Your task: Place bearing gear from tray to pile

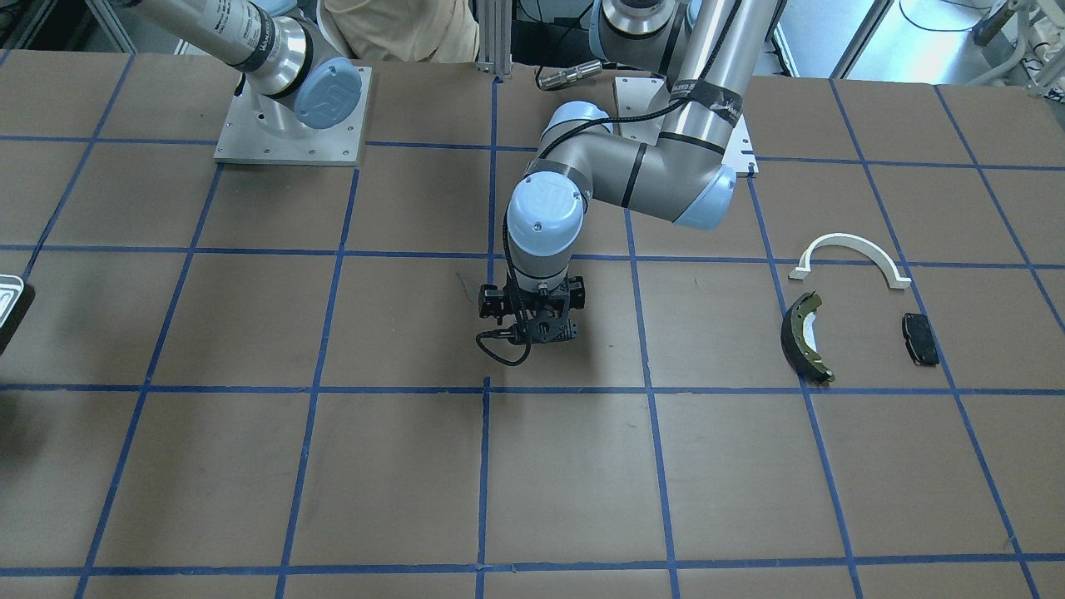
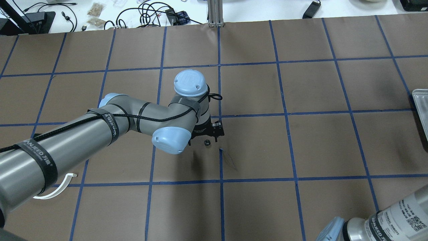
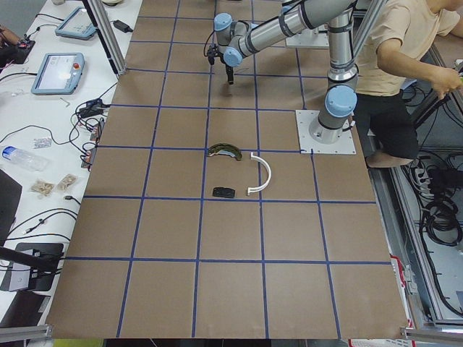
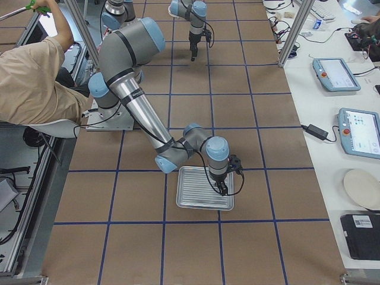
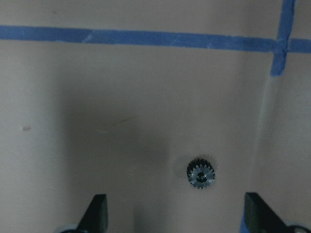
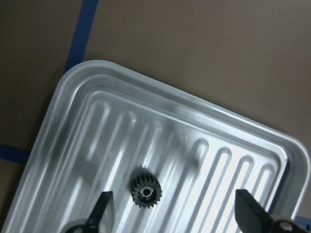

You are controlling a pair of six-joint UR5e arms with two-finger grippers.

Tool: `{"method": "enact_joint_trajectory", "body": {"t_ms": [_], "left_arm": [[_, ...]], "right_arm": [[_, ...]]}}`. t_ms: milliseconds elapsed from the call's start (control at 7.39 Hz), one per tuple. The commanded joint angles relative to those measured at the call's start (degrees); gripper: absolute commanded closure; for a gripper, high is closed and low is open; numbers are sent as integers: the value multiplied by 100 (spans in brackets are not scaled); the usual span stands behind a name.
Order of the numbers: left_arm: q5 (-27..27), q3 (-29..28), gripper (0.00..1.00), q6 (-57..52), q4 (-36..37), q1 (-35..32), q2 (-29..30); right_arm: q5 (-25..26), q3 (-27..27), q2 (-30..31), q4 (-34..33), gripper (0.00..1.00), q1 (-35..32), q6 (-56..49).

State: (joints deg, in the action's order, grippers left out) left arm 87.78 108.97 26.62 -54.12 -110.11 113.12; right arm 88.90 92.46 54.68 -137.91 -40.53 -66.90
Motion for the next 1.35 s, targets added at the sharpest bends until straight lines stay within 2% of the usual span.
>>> {"method": "enact_joint_trajectory", "body": {"t_ms": [0,135,271,406,676,812,947,1082,1218], "left_arm": [[3,19,0,28,138,-36,88],[3,19,0,19,138,-36,88],[11,10,16,19,173,-36,88],[3,27,16,54,165,-36,140],[11,27,21,54,174,-63,167],[29,19,43,72,191,-80,167],[46,19,72,80,191,-89,158],[55,10,89,89,200,-89,149],[55,10,99,81,200,-89,149]], "right_arm": [[-40,18,-54,89,20,2,63],[-40,79,-54,106,19,2,133],[-5,149,-54,72,21,2,142],[4,150,-54,80,26,2,134],[-4,150,-36,80,52,2,134],[-22,141,-28,80,51,2,134],[-83,115,-19,72,51,-16,142],[-101,88,-27,63,51,-16,177],[-110,88,-28,63,50,-25,247]]}}
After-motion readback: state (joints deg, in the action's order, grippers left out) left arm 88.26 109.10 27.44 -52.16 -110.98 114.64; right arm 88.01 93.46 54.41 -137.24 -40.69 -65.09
